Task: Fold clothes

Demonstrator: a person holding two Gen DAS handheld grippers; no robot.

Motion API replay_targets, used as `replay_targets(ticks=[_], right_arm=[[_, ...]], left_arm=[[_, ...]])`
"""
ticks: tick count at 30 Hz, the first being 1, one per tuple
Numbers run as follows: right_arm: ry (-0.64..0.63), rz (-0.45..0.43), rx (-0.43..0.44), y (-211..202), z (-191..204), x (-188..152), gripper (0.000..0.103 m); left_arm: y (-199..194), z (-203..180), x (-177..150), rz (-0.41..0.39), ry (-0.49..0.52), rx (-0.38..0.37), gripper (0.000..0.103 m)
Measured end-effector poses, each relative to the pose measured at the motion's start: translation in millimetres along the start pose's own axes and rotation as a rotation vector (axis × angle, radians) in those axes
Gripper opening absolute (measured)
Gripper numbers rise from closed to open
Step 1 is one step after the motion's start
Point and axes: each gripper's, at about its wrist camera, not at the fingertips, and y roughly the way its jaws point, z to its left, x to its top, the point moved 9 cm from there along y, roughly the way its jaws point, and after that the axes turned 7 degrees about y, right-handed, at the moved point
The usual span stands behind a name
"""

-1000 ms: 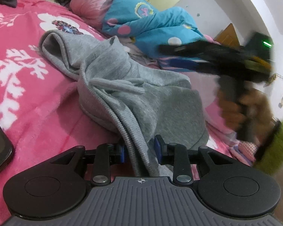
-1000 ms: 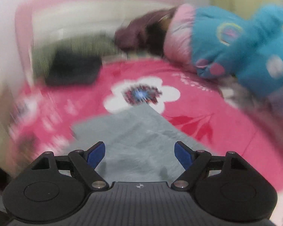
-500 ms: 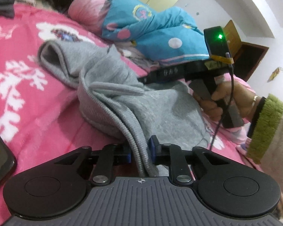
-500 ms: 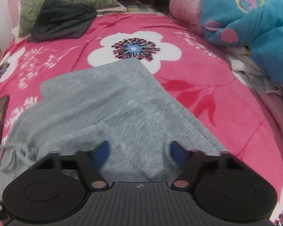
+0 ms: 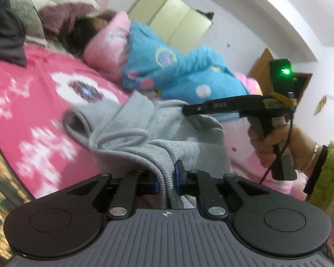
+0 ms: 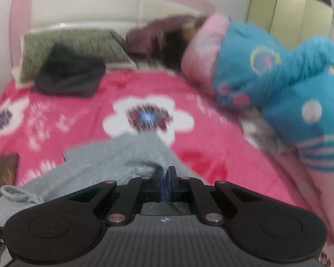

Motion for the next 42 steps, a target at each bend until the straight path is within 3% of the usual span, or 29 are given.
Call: replay_targets(ticks=[6,11,15,19,24,27,28,29,30,32,37,42], right_arm=[[0.012,-0.123,0.04,18.9,39.9,68.3,0.004],[0.051,-0.161,0.088,67.4,79.3,120.1,0.004],[0.069,-0.107,0.113,130.8,118.5,137.9,0.004],[0.074,-0.026,0.128,197.8,155.6,130.5,0.004],[0.119,0.083,0.08,259.4,170.1,104.8,0.005],[0.212,0.066,0.101,244.8,151.7,105.0,0.015],[0.242,0.06,0.108,239.9,145.6,105.1,0.026],[0.273,0.054,0.115,235.0,139.4,105.3,0.041],[0.304,0.049,0.122,230.1,133.2,105.4,0.047],[0.368,0.022,0.136,206.0,111.5,108.2,0.059],[0.563,-0.048,0.172,113.6,34.9,99.1,0.065],[0.749,-0.131,0.123,-2.5,-52.2,55.1,0.065]], left_arm=[[-18.3,51.4,62.6,-0.089,0.032,0.091,0.011],[-5.1,135.0,115.4,-0.059,0.05,0.215,0.011],[18.6,210.9,124.5,0.018,-0.048,0.265,0.011],[30.4,275.0,111.5,0.063,-0.207,0.307,0.011],[37.2,300.2,105.1,0.058,-0.261,0.279,0.016],[37.8,305.3,106.2,0.041,-0.296,0.23,0.022],[36.0,305.1,106.8,0.035,-0.318,0.214,0.028],[33.3,303.1,107.9,0.024,-0.344,0.195,0.038],[28.0,303.5,109.4,0.009,-0.369,0.178,0.045],[16.4,304.1,112.5,-0.028,-0.42,0.15,0.069],[-6.4,300.2,120.8,-0.113,-0.507,0.142,0.072],[-28.4,287.8,130.8,-0.188,-0.516,0.17,0.072]])
